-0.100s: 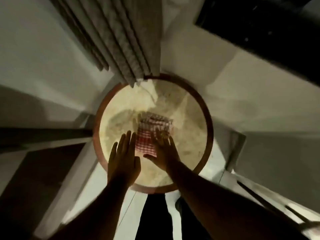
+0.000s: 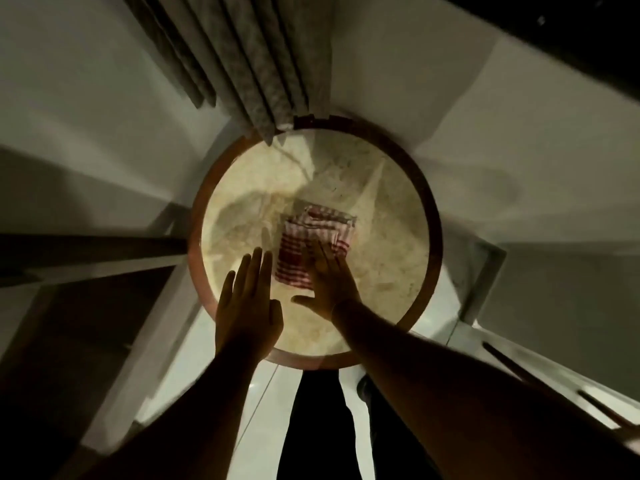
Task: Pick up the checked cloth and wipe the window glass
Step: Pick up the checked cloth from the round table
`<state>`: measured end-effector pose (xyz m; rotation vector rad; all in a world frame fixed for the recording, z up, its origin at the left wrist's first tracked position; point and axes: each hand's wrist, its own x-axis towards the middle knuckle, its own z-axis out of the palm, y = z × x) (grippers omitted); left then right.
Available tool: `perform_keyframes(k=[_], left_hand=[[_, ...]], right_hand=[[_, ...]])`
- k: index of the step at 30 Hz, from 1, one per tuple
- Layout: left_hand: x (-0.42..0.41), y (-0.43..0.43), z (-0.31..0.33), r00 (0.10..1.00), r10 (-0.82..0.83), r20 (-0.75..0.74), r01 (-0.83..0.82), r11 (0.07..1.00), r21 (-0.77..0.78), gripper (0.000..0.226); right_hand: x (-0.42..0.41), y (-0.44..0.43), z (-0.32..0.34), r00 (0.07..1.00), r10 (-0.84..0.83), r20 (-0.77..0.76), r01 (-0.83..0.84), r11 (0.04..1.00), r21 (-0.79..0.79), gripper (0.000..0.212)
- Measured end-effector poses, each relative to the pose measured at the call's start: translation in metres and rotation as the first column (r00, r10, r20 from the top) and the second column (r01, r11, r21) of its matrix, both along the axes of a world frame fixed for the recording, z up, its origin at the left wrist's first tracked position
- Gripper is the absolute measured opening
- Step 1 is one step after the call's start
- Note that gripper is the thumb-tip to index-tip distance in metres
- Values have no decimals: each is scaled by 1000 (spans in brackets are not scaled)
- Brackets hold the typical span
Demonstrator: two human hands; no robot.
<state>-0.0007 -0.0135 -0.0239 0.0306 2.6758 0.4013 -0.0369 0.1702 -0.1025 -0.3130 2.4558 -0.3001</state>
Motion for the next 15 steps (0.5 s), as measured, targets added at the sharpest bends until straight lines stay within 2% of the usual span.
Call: perform_keyframes(k=[2,3,7,9,11,12,13,14,15], left_hand=[[2,-3,-9,1000,31,3,-31,1000,-5,82],[4,-1,-12,1000,30,7,-30,999,10,84],[2,9,-13,1000,-15,-14,16,1000,20,89],[0,21,-3,999,-45,-5,45,999,31,87],[-6,29,7,998,-67,3,67,997,42,86],[-14,37,20,997,-81,-5,81,996,37,86],[-20,44,31,996,-79,-31,80,996,43,85],[-31,55,51,995,-82,-58,84,996,42,84],[-42,65,70,993,-88,-78,93,994,63,82]], right_hand=[[-7,0,-14,999,39,-6,-38,999,29,118],[-8,0,-18,999,50,-14,-50,998,33,112],[-23,7,-14,992,52,-116,-54,998,-13,60],[-34,13,1,997,-49,-57,45,997,-68,51],[-47,19,24,969,-228,91,243,946,-216,42],[-57,26,43,923,-327,201,377,869,-319,37],[-63,32,65,842,-425,332,536,733,-420,34],[-72,43,89,738,-510,441,675,556,-486,32],[-77,55,114,616,-592,520,783,393,-482,32]])
